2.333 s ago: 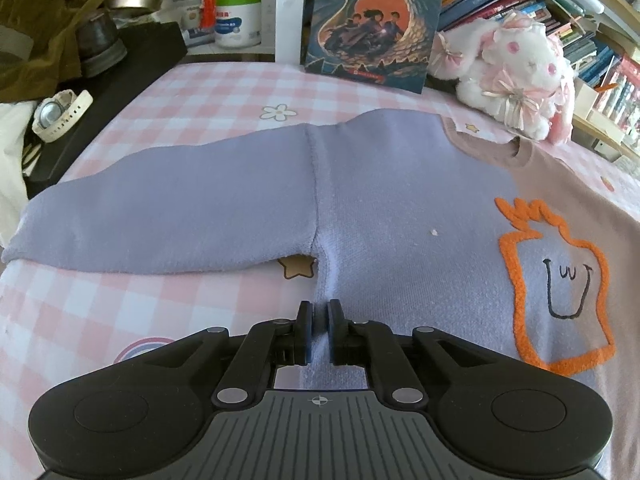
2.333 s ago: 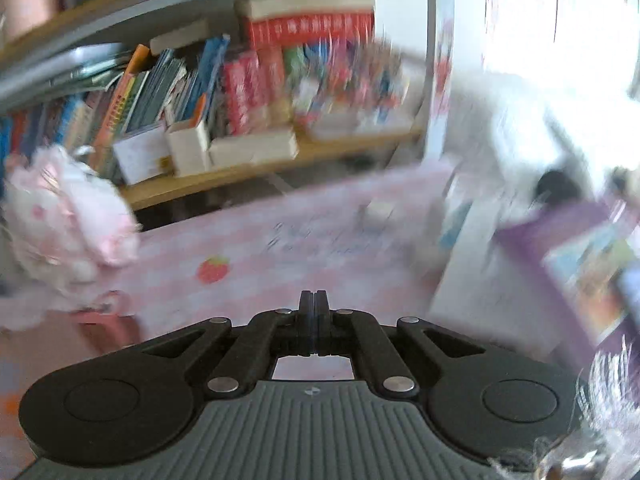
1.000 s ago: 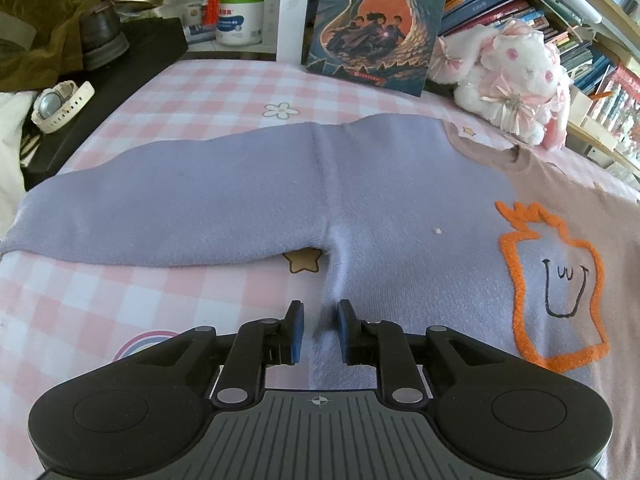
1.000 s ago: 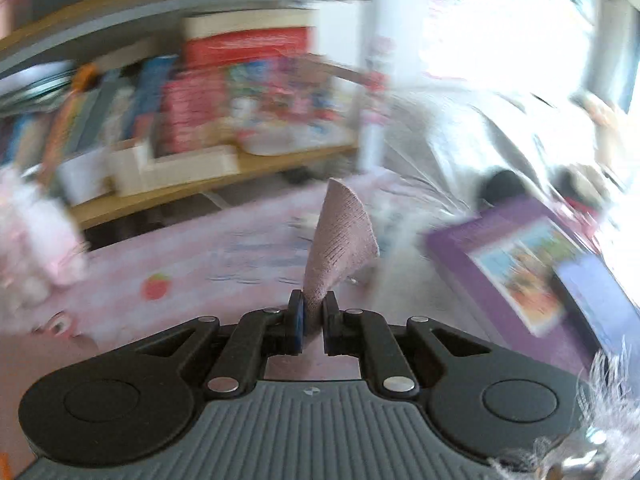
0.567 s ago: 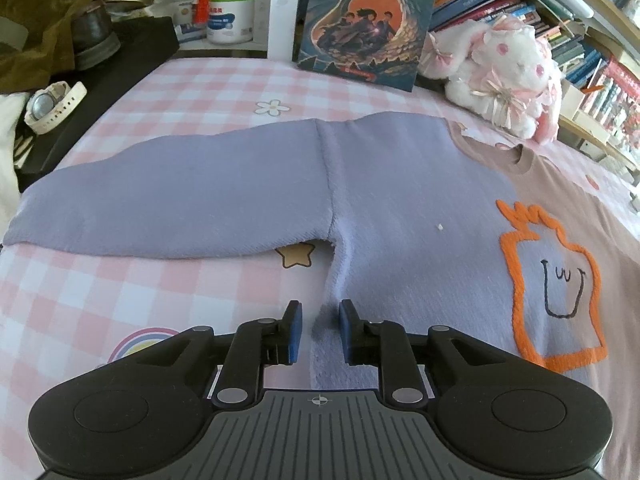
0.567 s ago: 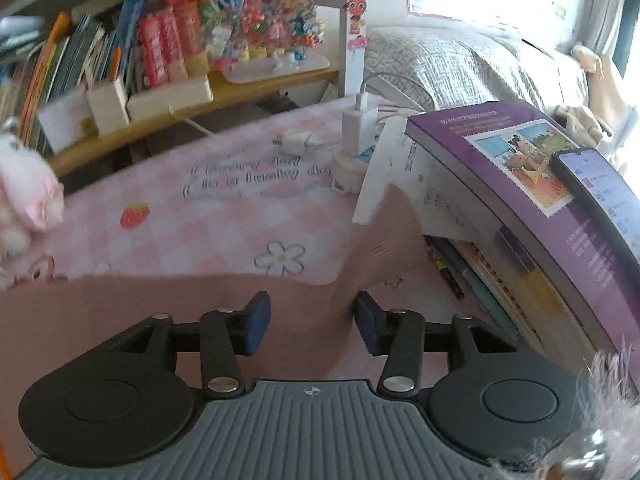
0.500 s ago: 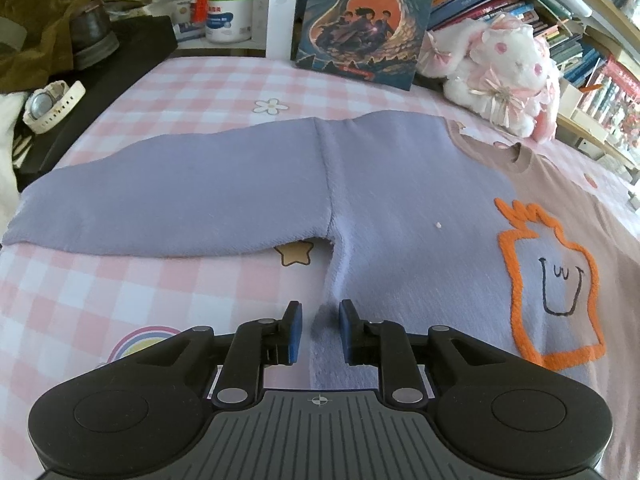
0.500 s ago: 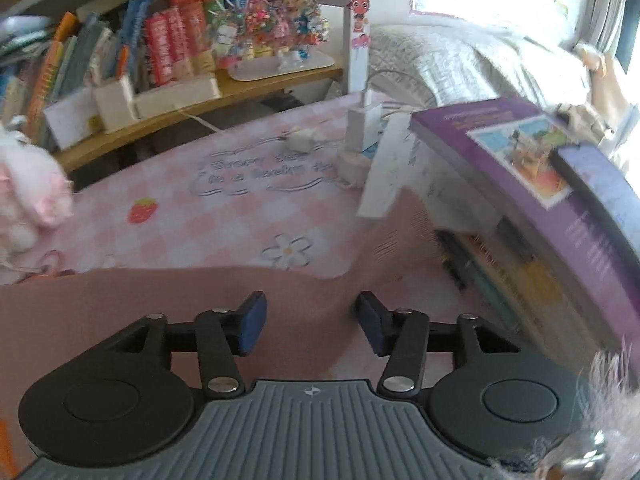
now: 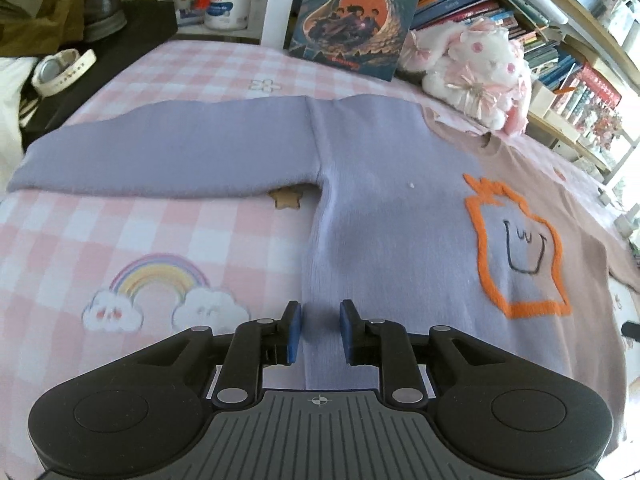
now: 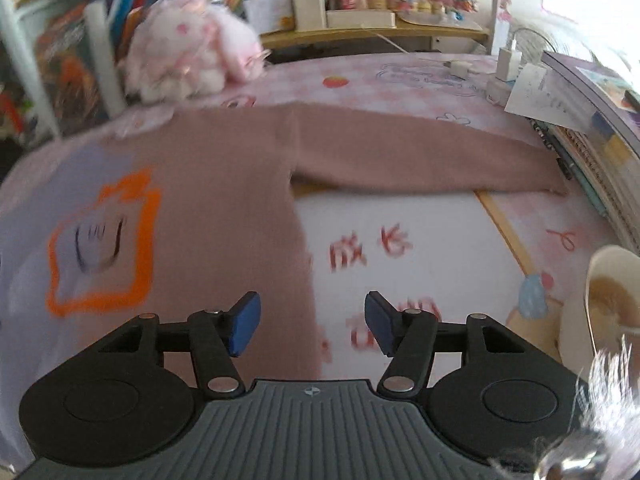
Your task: Fold clothes
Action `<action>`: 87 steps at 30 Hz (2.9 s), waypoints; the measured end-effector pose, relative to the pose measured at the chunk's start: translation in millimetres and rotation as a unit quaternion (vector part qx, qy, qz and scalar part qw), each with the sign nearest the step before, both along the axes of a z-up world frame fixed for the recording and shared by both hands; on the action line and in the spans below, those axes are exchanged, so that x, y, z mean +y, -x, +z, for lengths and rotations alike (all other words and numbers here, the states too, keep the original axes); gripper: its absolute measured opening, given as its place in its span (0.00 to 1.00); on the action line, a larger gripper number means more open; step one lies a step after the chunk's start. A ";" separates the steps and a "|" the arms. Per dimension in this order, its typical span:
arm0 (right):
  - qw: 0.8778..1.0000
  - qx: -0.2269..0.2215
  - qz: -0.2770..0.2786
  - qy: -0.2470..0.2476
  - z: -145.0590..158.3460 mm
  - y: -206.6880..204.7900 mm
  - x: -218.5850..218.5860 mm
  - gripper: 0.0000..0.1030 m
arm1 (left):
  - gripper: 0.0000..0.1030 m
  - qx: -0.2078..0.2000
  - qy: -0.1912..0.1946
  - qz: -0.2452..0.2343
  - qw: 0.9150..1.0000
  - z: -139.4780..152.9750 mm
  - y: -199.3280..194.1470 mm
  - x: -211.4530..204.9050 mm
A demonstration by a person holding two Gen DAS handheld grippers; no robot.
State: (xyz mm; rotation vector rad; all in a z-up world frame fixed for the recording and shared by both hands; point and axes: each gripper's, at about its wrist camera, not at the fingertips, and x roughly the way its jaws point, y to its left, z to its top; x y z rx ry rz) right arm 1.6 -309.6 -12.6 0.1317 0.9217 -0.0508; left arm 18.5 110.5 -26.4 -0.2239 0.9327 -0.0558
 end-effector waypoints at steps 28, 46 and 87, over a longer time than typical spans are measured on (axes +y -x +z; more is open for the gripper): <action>1.000 -0.009 0.010 0.005 -18.5 17.6 15.7 0.09 | 0.04 -0.011 -0.005 -0.006 1.000 -3.7 -26.3 -1.6; 0.998 -0.053 0.044 0.014 -3.7 32.0 25.0 0.37 | 0.18 -0.055 -0.055 0.004 0.997 20.0 20.0 -47.7; 0.992 -0.110 0.000 0.060 13.9 66.0 55.2 0.98 | 0.88 -0.122 -0.131 -0.145 0.973 29.2 47.6 -102.7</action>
